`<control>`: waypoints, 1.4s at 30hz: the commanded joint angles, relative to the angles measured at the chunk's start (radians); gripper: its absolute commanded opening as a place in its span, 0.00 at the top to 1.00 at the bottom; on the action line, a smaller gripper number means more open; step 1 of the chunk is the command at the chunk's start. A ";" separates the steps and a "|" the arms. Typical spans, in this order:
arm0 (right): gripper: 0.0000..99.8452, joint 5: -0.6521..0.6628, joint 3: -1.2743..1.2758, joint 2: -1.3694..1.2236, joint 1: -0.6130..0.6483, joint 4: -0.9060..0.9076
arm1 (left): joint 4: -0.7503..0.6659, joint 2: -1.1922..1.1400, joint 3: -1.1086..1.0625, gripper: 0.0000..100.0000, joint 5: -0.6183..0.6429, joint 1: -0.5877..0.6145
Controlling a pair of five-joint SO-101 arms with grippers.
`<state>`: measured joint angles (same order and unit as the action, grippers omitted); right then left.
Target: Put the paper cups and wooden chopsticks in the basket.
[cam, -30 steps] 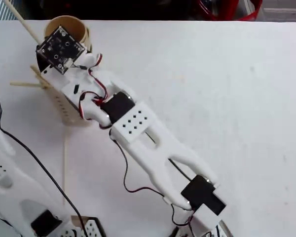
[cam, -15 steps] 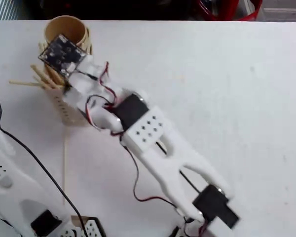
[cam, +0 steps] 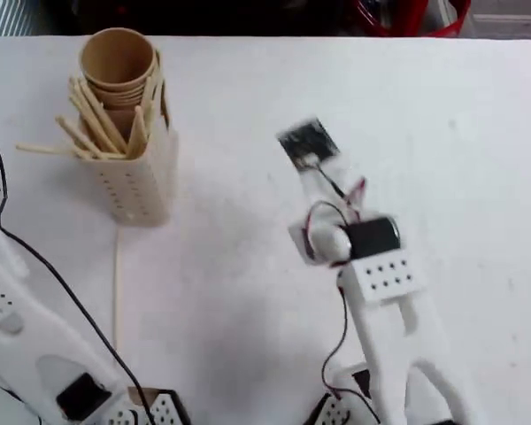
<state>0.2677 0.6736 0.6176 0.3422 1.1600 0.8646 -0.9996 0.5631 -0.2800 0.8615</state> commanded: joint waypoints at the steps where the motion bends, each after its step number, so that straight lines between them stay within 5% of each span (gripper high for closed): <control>1: 0.98 0.041 0.356 0.159 -0.139 -0.147 | 0.336 0.059 0.052 0.87 -0.086 0.104; 7: 0.98 0.175 0.615 0.266 -0.168 -0.300 | 0.816 0.255 0.273 0.84 -0.230 0.173; 10: 0.98 0.176 0.690 0.317 -0.168 -0.332 | 0.927 0.318 0.325 0.84 -0.270 0.193; 22: 0.98 0.176 0.839 0.584 -0.170 -0.343 | 0.925 0.734 0.106 0.84 -0.147 -0.030; 25: 0.98 0.178 0.873 0.647 -0.170 -0.338 | 0.925 0.954 -0.089 0.86 -0.157 -0.070; 29: 0.98 0.178 0.895 0.711 -0.170 -0.335 | 0.896 1.201 -0.523 0.85 -0.325 -0.176; 35: 0.98 0.178 0.898 0.777 -0.168 -0.274 | 0.710 1.389 -1.102 0.79 -0.526 -0.297; 42: 0.98 0.178 0.918 0.816 -0.168 -0.272 | 0.356 1.426 -1.427 0.79 -0.514 -0.308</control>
<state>0.4381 1.5957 1.4108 0.1841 0.8823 1.3295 0.4058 -0.7810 -0.7864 0.5623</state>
